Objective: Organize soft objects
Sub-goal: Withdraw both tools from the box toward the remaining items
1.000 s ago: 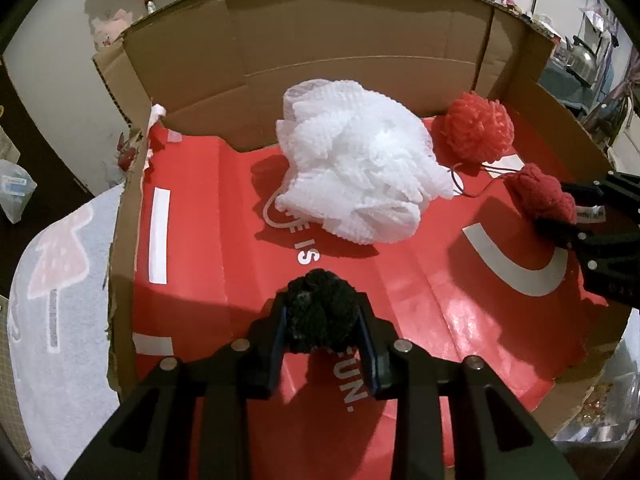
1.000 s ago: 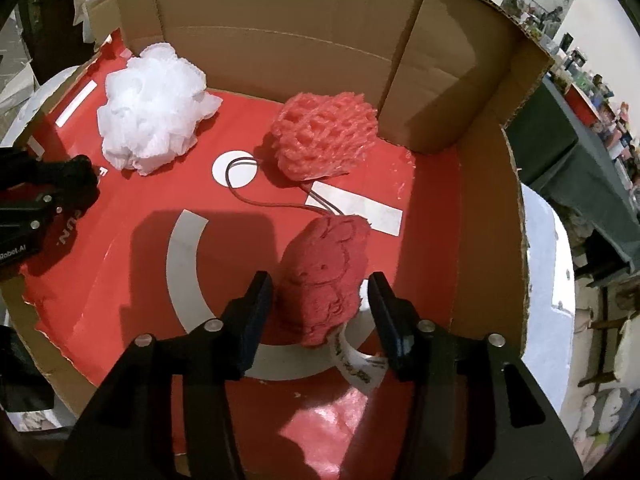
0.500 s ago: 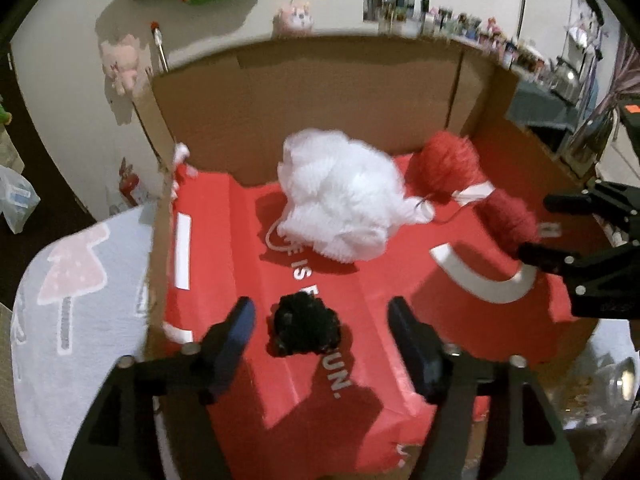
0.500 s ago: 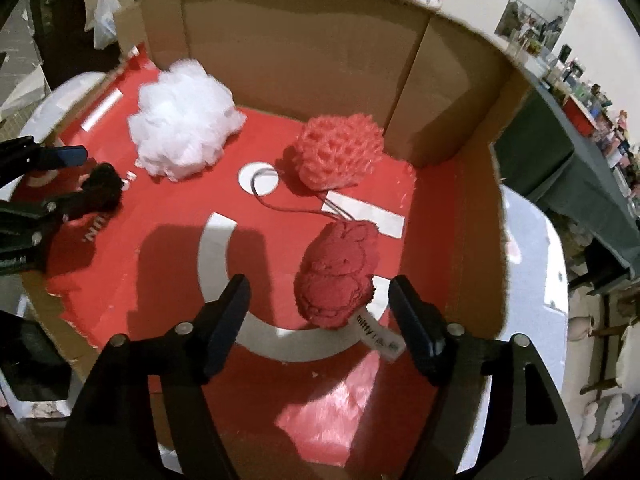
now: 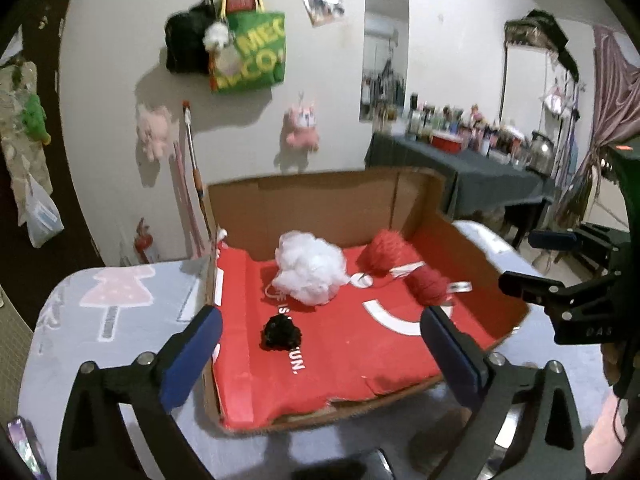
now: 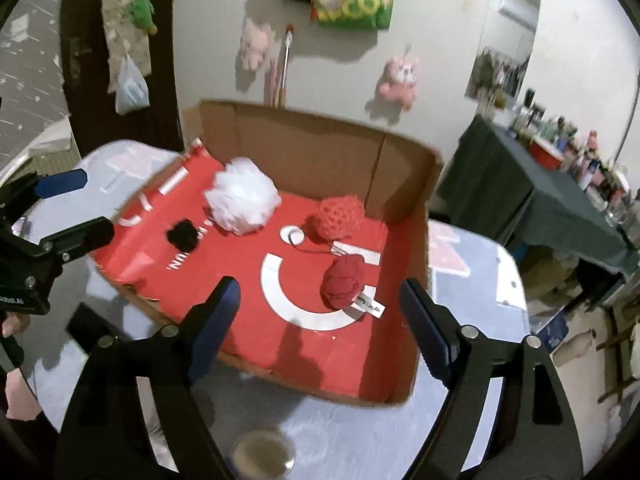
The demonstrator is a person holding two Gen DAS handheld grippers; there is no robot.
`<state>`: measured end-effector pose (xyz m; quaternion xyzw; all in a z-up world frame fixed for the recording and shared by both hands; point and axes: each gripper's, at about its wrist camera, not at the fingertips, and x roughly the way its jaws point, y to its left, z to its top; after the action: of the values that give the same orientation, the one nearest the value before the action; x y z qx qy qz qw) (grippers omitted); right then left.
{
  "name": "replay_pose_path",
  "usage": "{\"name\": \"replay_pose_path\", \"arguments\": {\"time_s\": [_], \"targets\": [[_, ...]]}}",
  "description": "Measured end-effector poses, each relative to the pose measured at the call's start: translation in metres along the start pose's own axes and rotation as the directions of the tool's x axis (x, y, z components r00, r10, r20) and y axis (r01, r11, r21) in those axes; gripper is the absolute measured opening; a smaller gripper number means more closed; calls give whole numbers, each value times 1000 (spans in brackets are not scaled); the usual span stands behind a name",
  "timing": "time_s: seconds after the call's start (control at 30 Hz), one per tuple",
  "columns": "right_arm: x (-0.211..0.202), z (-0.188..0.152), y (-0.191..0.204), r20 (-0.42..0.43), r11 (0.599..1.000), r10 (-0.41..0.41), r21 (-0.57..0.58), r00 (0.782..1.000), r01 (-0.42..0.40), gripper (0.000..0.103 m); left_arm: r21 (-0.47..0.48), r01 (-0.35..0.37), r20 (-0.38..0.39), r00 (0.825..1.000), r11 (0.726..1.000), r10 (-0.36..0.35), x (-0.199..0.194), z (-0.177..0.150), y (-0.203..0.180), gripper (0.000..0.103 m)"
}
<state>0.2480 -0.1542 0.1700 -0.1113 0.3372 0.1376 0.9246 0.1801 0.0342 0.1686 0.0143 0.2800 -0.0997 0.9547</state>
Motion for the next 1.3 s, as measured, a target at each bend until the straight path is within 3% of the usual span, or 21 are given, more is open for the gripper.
{"name": "replay_pose_path", "arguments": {"time_s": [0.1, 0.23, 0.53, 0.77, 1.07, 1.3], "targets": [[-30, -11, 8, 78, 1000, -10, 9, 997, 9, 91, -10, 16, 60, 998, 1000, -15, -31, -10, -10, 103], [-72, -33, 20, 174, 999, -25, 35, 984, 19, 91, -5, 10, 118, 993, 1000, -9, -61, -29, -25, 103], [-117, -88, 47, 277, 995, -95, 59, 956, 82, 97, -37, 2, 154, 988, 999, 4, -91, -76, -40, 103], [-114, -128, 56, 260, 989, -125, 110, 958, 99, 97, -52, -56, 143, 988, 997, 63, -90, -112, -45, 103], [-88, -177, 56, 199, 982, -106, 176, 974, 71, 97, -52, -70, 67, 995, 996, 73, -68, -154, -47, 103], [-62, -197, 53, 131, 978, -85, 199, 988, 58, 97, -60, -78, 0, 997, 995, 78, -52, -172, -42, 103]]}}
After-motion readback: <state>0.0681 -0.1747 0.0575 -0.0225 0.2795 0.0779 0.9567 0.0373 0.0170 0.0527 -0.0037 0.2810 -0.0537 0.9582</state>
